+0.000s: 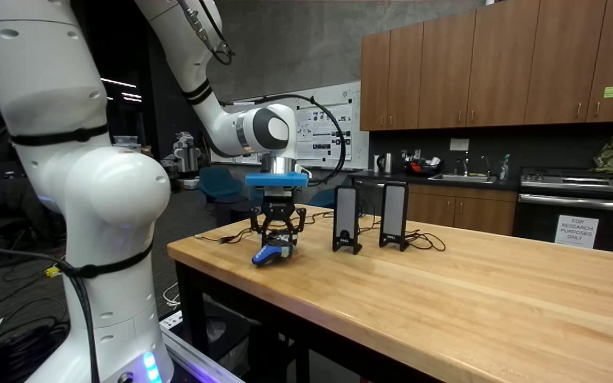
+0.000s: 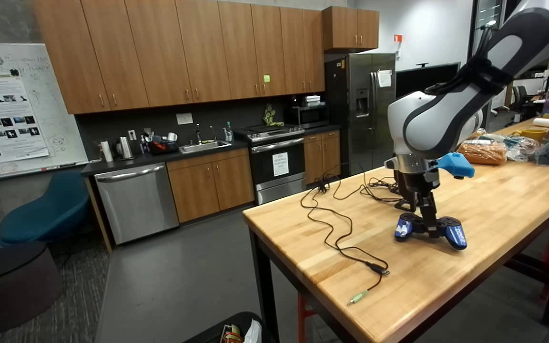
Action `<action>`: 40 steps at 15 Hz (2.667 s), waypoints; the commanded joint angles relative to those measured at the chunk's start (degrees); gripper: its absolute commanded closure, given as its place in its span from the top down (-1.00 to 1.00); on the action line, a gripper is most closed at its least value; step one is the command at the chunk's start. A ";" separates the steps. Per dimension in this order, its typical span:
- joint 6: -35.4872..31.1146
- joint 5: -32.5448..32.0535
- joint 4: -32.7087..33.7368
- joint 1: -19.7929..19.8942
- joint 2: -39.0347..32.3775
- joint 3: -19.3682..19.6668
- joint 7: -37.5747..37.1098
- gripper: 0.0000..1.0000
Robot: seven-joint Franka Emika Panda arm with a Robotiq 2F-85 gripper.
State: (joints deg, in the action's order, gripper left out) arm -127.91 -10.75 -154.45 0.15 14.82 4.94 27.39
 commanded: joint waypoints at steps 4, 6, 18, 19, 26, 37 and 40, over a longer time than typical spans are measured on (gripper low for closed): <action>-0.31 -0.52 -0.32 0.42 0.70 -0.04 -1.26 0.93; -0.16 -0.71 -0.39 0.38 1.18 -0.26 -1.85 1.00; 1.72 -1.10 1.08 -4.92 6.94 -8.18 -8.54 1.00; 1.74 -0.87 1.21 -5.63 6.74 -8.80 -8.99 1.00; 1.01 2.61 1.61 -9.69 4.53 -10.35 -9.94 1.00; -5.97 10.23 2.61 -11.85 -5.02 -15.56 -25.92 1.00; -7.30 9.65 3.36 -11.80 -6.56 -16.66 -29.34 1.00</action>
State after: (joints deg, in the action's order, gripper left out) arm -134.14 -1.24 -152.63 -11.47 10.31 -10.99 1.37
